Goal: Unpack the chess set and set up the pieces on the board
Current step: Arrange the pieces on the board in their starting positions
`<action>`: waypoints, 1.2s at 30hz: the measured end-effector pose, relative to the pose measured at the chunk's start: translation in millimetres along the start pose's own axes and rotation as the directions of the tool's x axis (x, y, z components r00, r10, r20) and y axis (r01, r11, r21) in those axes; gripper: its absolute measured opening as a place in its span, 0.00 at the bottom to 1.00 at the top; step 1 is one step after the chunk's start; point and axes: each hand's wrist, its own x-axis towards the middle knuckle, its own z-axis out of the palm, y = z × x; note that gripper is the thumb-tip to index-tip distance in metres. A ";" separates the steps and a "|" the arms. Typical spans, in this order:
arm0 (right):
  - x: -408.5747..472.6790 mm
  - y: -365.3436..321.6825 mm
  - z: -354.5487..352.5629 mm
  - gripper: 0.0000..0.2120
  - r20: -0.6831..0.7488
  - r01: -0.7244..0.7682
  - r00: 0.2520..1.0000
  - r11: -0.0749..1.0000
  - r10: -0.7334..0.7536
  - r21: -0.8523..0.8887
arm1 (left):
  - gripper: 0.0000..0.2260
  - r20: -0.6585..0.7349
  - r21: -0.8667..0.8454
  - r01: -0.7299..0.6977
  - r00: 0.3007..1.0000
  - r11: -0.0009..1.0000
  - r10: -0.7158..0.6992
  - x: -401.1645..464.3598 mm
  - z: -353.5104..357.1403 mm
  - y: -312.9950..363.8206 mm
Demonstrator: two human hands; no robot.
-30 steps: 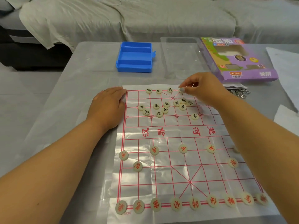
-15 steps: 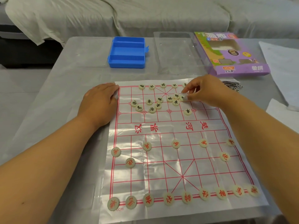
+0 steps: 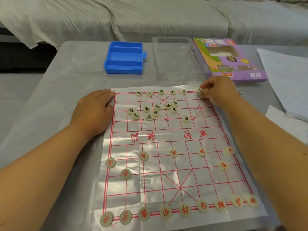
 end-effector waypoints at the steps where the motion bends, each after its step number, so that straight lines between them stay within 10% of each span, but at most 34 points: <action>1: 1.2 -0.2 2.0 0.10 0.014 0.005 1.000 1.000 -0.005 0.008 | 0.20 0.001 0.001 0.001 1.000 1.000 -0.001 -0.3 0.1 0.4; 12: 2.4 -2.1 6.8 0.16 0.023 0.056 0.998 0.998 -0.055 -0.016 | 0.20 0.004 0.006 0.012 1.000 1.000 -0.012 0.4 1.6 -0.4; 22: -80.1 -107.3 52.7 0.17 0.216 0.508 0.848 0.858 -0.484 -0.076 | 0.20 0.005 -0.007 0.018 1.000 1.000 -0.018 -0.9 -0.4 0.8; 36: -63.7 -118.7 68.7 0.16 0.152 0.425 0.900 0.901 -0.409 -0.087 | 0.20 -0.011 0.006 0.014 1.000 1.000 -0.014 1.2 3.0 -1.6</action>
